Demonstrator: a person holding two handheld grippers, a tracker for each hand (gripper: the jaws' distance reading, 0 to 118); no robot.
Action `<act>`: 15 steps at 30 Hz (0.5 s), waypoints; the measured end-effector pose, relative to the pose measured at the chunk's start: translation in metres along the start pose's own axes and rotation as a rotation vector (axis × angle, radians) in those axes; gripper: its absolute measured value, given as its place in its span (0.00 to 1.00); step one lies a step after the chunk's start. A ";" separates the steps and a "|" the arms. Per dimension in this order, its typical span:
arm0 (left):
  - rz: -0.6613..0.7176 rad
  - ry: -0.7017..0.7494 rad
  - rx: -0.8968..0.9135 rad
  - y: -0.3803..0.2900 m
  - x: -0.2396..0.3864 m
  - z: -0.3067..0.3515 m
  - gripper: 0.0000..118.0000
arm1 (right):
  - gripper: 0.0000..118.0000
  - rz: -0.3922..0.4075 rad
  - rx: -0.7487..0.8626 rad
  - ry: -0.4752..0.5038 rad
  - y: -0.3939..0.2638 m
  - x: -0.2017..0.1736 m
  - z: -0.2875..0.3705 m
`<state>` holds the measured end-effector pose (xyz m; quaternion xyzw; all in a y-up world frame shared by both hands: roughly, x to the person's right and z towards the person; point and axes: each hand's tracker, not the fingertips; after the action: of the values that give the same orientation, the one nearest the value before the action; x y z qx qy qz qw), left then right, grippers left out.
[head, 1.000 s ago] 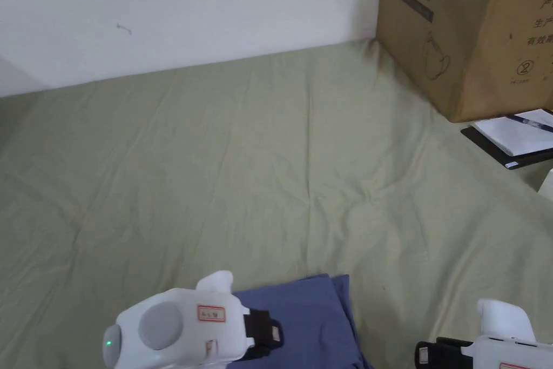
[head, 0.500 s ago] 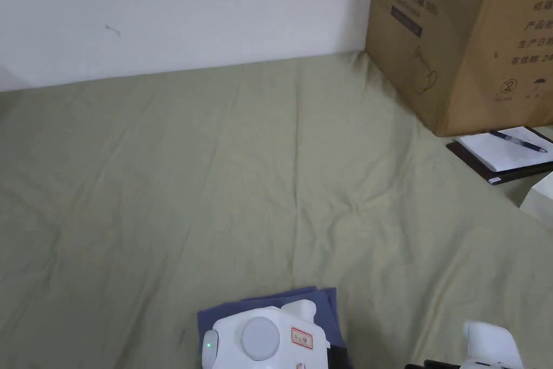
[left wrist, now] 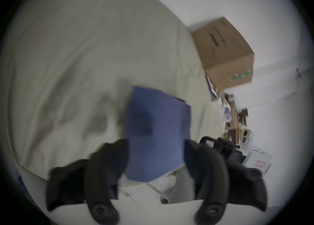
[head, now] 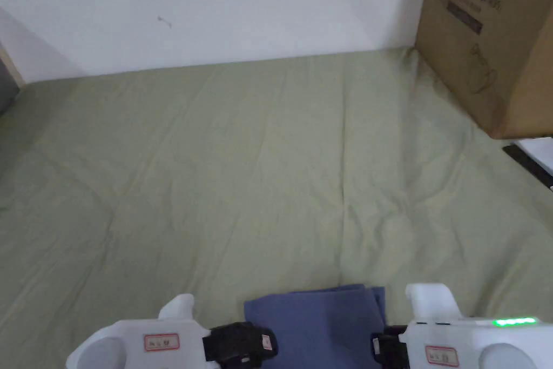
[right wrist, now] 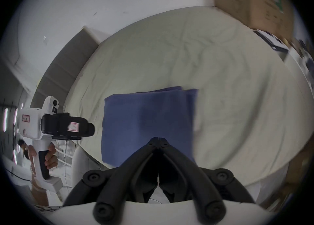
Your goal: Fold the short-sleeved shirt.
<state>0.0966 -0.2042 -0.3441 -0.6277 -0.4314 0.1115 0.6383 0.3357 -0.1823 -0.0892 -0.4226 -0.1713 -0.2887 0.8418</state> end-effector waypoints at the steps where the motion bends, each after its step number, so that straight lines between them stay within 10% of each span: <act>1: 0.019 0.007 0.012 0.000 -0.010 0.003 0.72 | 0.00 0.017 -0.021 -0.009 0.004 -0.005 -0.011; 7: 0.102 -0.045 -0.030 0.006 -0.045 -0.007 0.72 | 0.00 0.207 -0.105 -0.171 0.000 -0.014 -0.061; 15: 0.069 -0.274 -0.124 0.020 -0.042 -0.075 0.72 | 0.00 0.106 -0.096 -0.131 -0.002 -0.002 -0.060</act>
<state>0.1311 -0.2825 -0.3671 -0.6592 -0.4988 0.1912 0.5292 0.3354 -0.2313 -0.1234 -0.4889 -0.1895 -0.2233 0.8217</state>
